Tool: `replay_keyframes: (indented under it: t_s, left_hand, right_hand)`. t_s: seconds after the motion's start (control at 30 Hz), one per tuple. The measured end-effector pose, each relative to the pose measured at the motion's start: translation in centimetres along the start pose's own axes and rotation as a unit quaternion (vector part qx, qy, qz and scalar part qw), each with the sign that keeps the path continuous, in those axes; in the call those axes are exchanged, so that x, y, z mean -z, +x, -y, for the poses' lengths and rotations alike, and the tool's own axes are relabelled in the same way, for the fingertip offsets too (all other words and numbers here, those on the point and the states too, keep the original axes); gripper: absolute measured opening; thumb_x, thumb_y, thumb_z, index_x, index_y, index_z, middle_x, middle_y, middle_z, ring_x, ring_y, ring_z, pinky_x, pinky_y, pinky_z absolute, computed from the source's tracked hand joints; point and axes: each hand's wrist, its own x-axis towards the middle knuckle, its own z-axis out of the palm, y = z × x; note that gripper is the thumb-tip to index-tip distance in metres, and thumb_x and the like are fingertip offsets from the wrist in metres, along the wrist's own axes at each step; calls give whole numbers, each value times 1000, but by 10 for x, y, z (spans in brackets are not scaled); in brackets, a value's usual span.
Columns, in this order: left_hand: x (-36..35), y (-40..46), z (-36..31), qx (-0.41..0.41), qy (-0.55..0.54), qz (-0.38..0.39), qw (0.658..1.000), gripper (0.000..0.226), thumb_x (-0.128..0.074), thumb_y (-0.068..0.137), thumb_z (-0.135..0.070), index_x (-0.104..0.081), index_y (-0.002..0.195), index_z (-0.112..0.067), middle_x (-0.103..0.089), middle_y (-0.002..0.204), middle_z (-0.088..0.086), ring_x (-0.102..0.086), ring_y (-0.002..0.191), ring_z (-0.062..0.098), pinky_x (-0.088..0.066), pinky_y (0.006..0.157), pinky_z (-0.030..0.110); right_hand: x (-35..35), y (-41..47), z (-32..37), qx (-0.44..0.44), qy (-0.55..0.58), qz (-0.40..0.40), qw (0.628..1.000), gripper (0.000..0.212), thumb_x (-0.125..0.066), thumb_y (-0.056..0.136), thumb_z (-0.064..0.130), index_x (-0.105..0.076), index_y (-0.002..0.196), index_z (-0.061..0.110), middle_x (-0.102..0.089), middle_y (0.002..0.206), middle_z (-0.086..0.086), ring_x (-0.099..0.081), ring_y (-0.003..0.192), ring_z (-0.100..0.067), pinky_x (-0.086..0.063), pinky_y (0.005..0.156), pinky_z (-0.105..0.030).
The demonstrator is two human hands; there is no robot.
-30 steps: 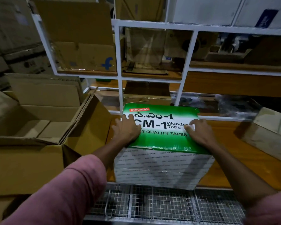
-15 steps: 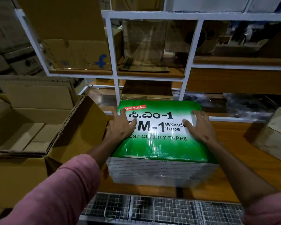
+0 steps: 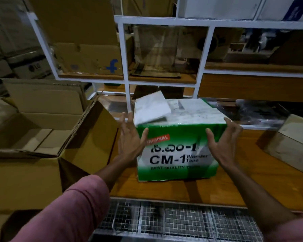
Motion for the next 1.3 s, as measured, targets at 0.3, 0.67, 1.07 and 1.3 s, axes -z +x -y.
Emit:
replay_keyframes:
  t_s: [0.3, 0.67, 1.07, 1.3]
  left_hand:
    - [16, -25, -21, 13, 86, 202, 976, 67, -33, 104, -62, -30, 159, -23, -16, 170, 5, -20, 150, 38, -28, 116, 64]
    - [-18, -11, -74, 43, 200, 192, 960, 61, -38, 102, -53, -37, 153, -20, -22, 168, 10, -12, 154, 40, -6, 118, 71]
    - [-24, 35, -16, -5, 200, 168, 965, 78, -21, 89, -65, -29, 156, -24, -33, 163, -1, -19, 153, 28, -17, 117, 65]
    - [-33, 59, -18, 74, 214, 207, 952, 77, -22, 93, -68, -14, 161, -32, -13, 171, 0, -3, 152, 48, -13, 116, 71]
  right_hand:
    - [15, -21, 18, 2, -176, 162, 971, 72, -27, 90, 71, -65, 126, 21, -56, 131, -12, -49, 123, -32, -35, 103, -51]
    - [17, -11, 44, 81, -295, 248, 919, 101, -2, 79, 82, -52, 146, 26, -57, 141, -14, -56, 124, -32, -36, 107, -48]
    - [-15, 46, 3, 18, -243, 269, 932, 60, -44, 100, 62, -45, 150, 29, -42, 157, -9, -33, 144, -36, -22, 115, -63]
    - [-37, 70, -22, -43, -203, 324, 923, 85, -19, 89, 83, -21, 160, 37, -6, 172, 2, -18, 153, -43, -15, 116, -73]
